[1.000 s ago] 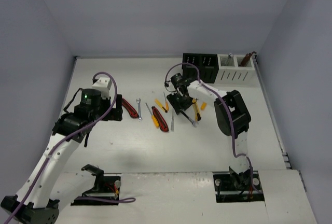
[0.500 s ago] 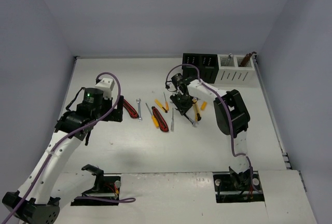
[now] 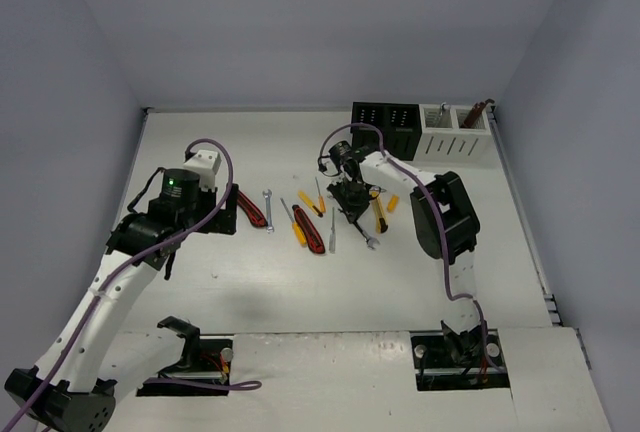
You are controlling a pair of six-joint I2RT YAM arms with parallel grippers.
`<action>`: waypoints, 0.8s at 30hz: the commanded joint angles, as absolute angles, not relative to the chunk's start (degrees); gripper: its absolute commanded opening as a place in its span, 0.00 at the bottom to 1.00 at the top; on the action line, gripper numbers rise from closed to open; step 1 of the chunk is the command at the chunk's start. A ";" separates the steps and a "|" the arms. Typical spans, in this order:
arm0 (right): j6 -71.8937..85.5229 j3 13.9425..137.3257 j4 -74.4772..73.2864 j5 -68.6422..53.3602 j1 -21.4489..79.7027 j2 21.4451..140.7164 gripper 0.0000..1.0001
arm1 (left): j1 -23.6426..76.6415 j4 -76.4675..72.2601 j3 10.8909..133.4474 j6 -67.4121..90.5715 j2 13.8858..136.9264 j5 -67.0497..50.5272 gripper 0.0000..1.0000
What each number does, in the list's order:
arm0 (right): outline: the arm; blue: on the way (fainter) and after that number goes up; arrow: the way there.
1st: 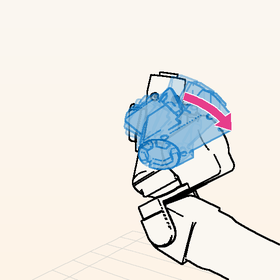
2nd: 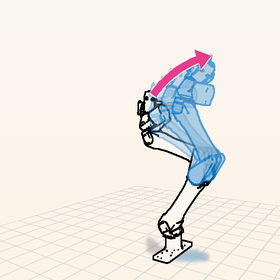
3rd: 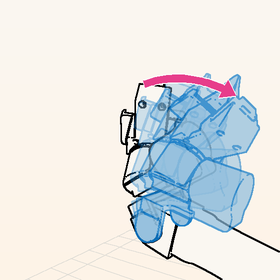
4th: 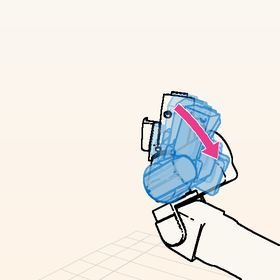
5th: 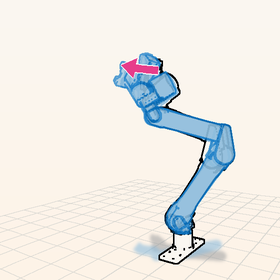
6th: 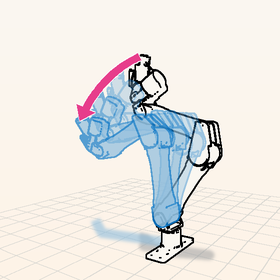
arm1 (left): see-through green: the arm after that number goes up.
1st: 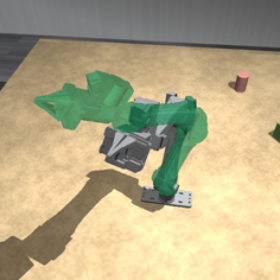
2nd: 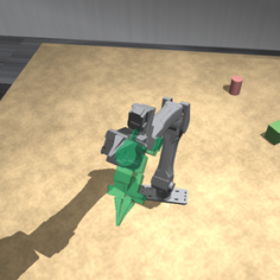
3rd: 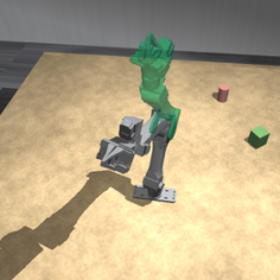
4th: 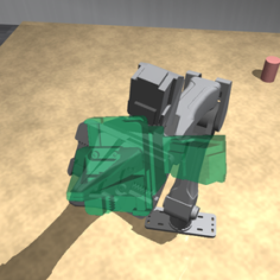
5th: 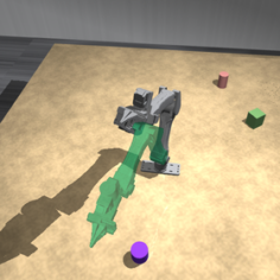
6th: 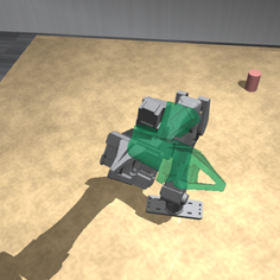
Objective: Sort the tools into containers
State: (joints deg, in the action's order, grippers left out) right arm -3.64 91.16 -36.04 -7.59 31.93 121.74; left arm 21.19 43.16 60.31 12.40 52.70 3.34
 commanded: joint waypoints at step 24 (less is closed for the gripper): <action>2.82 116.29 -5.10 3.41 2.51 108.22 0.00 | 20.92 41.48 62.99 15.47 51.50 5.20 0.98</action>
State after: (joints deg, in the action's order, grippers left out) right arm 0.50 115.11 -21.56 1.67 5.08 106.96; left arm 21.19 43.16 60.34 13.96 51.96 4.34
